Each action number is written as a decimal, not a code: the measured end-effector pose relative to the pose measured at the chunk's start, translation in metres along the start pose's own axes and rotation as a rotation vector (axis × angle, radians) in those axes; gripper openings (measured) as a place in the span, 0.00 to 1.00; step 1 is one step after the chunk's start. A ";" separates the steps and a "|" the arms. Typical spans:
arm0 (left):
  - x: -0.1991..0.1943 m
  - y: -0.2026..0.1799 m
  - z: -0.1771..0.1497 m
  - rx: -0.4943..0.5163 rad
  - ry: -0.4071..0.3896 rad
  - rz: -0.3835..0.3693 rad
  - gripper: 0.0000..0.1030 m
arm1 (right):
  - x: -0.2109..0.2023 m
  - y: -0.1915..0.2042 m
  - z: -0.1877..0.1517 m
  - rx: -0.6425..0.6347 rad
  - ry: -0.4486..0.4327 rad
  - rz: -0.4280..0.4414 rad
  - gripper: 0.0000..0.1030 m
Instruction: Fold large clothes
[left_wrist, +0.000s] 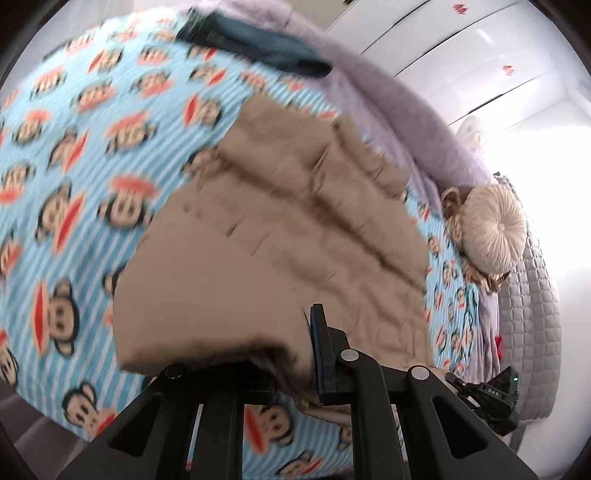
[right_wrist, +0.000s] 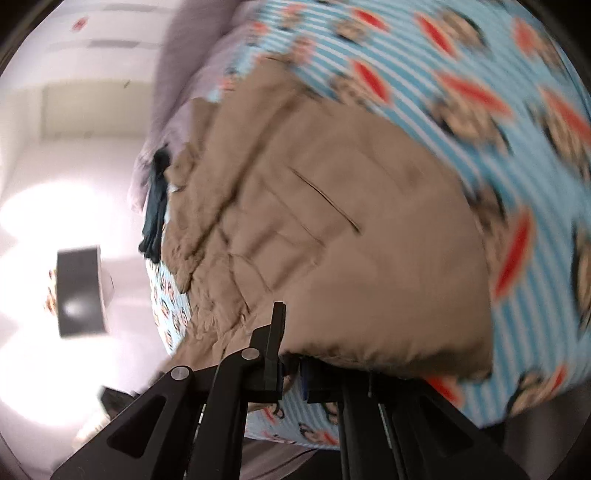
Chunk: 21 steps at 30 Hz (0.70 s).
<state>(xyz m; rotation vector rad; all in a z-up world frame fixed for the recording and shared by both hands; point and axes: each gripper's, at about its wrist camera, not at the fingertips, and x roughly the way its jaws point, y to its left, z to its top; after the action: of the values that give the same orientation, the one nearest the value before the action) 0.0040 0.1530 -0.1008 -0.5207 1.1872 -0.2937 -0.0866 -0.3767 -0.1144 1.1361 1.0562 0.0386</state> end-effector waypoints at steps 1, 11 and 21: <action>-0.003 -0.010 0.009 0.009 -0.024 0.003 0.15 | -0.002 0.009 0.008 -0.031 -0.001 0.002 0.07; 0.007 -0.063 0.109 0.106 -0.098 0.079 0.15 | 0.004 0.110 0.106 -0.274 -0.019 0.010 0.06; 0.084 -0.069 0.223 0.184 0.014 0.166 0.16 | 0.048 0.164 0.199 -0.201 -0.039 -0.045 0.06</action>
<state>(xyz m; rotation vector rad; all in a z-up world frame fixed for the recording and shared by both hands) 0.2459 0.1054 -0.0700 -0.2583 1.1953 -0.2619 0.1546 -0.4168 -0.0196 0.9285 1.0191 0.0853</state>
